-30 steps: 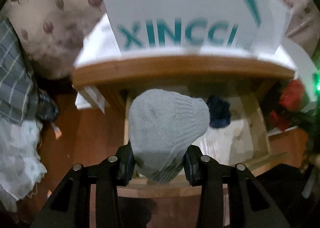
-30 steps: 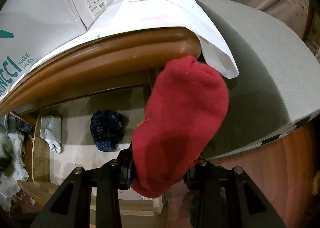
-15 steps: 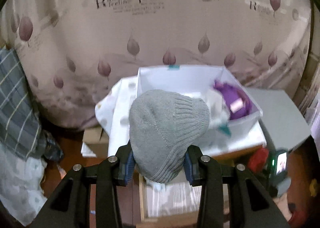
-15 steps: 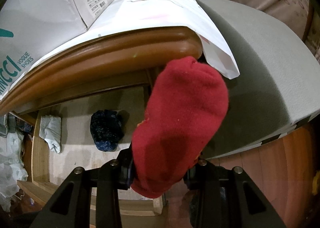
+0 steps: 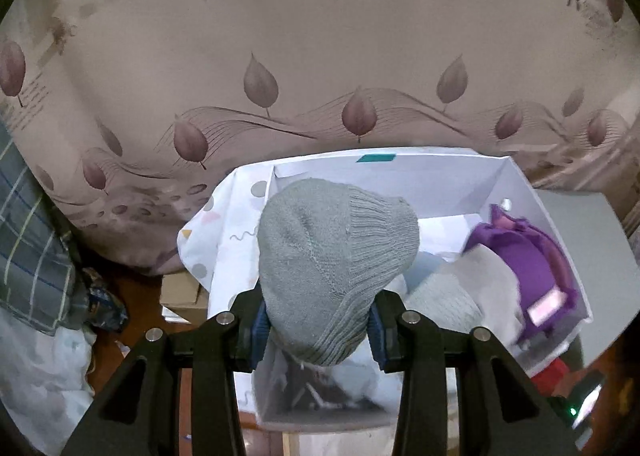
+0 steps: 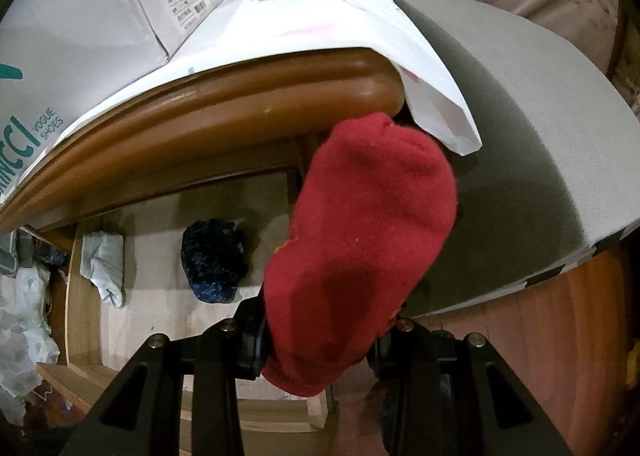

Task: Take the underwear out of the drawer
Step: 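Lift the grey knit beanie with the left tool and carry it over the shoe box, then open the left tool to drop the grey beanie into the shoe box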

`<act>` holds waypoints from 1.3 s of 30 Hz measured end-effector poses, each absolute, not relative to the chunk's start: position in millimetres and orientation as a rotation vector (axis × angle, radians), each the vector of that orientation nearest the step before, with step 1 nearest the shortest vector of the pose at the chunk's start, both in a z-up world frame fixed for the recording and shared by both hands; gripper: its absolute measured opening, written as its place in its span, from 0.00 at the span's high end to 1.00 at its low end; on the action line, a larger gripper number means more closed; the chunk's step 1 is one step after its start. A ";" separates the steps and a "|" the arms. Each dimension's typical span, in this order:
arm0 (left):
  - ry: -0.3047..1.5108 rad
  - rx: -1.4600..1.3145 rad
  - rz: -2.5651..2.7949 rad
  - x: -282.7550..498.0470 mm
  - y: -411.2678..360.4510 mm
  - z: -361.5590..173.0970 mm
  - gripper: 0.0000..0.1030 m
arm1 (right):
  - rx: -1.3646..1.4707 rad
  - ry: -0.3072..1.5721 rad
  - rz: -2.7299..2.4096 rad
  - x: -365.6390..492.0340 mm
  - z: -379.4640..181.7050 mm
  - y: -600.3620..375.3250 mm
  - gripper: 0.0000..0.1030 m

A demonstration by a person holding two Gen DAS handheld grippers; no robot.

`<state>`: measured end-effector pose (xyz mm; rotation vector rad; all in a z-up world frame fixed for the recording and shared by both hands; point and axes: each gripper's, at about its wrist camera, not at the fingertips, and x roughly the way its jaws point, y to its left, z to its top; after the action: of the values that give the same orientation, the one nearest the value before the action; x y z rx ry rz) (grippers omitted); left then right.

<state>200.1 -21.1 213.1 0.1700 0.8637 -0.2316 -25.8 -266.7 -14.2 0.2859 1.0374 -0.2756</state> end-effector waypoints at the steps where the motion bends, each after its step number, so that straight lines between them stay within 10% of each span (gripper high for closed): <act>1: 0.872 0.171 -0.240 206.0 -23.8 209.3 0.64 | 0.288 1.038 -0.273 -25.8 -14.1 -266.8 0.64; 39: 0.780 0.118 -0.173 151.6 3.5 192.1 0.34 | 0.268 1.046 -0.278 -21.8 -17.9 -265.5 0.64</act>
<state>151.6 3.5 192.1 0.1178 0.7800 -0.1727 -21.8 -265.5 -17.9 0.2685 1.0458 -0.2784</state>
